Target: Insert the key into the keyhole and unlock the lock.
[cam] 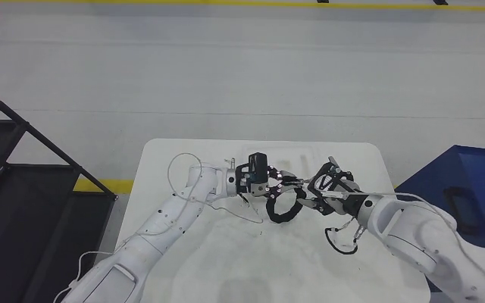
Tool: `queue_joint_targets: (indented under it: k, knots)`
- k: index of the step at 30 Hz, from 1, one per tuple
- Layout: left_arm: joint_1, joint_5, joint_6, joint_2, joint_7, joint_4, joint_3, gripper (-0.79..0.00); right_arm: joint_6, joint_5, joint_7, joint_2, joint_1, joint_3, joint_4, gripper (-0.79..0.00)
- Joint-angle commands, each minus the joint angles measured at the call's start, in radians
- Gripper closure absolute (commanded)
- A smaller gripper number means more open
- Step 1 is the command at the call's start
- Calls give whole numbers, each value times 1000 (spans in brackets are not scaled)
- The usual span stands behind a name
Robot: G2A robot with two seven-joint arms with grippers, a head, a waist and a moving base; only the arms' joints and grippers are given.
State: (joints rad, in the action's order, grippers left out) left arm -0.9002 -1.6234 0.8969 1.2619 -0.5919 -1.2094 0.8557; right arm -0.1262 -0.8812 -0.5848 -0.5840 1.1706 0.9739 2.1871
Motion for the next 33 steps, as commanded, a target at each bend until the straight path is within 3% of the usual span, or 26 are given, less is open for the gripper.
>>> queue_joint_targets:
  k: [1, 6, 13, 15, 16, 18, 20, 25, 27, 33]
  knots:
    - [1, -2, 11, -3, 5, -2, 4, 0, -83, 2, 34, -2, -5, 3, -6, -785]
    - [11, -5, 48, -9, 13, 0, 6, 0, -397, -94, 115, 1, -50, 29, -87, -785]
    - [22, 5, 74, -10, 17, 13, -5, 0, -575, -293, 292, 3, -74, 76, -154, -785]
    - [28, -2, 74, -10, 28, 18, -9, 0, -600, -334, 334, 2, -70, 78, -165, -763]
    - [28, 0, 73, -9, 27, 19, -11, 0, -609, -356, 350, 1, -68, 79, -168, -628]
    - [30, 5, 77, -8, 26, 21, -17, 0, -605, -393, 383, -1, -61, 83, -165, -440]
    - [33, 8, 79, -8, 26, 23, -22, 0, -590, -434, 409, -2, -50, 84, -155, -342]
    - [44, 9, 84, -7, 29, 28, -30, 0, -546, -527, 407, -4, -16, 92, -144, -314]
    - [45, 8, 82, -7, 27, 27, -33, 0, -522, -541, 422, -4, 0, 102, -131, -268]
    - [49, 14, 81, -5, 29, 32, -46, 0, -527, -575, 430, 0, 47, 140, -111, -225]
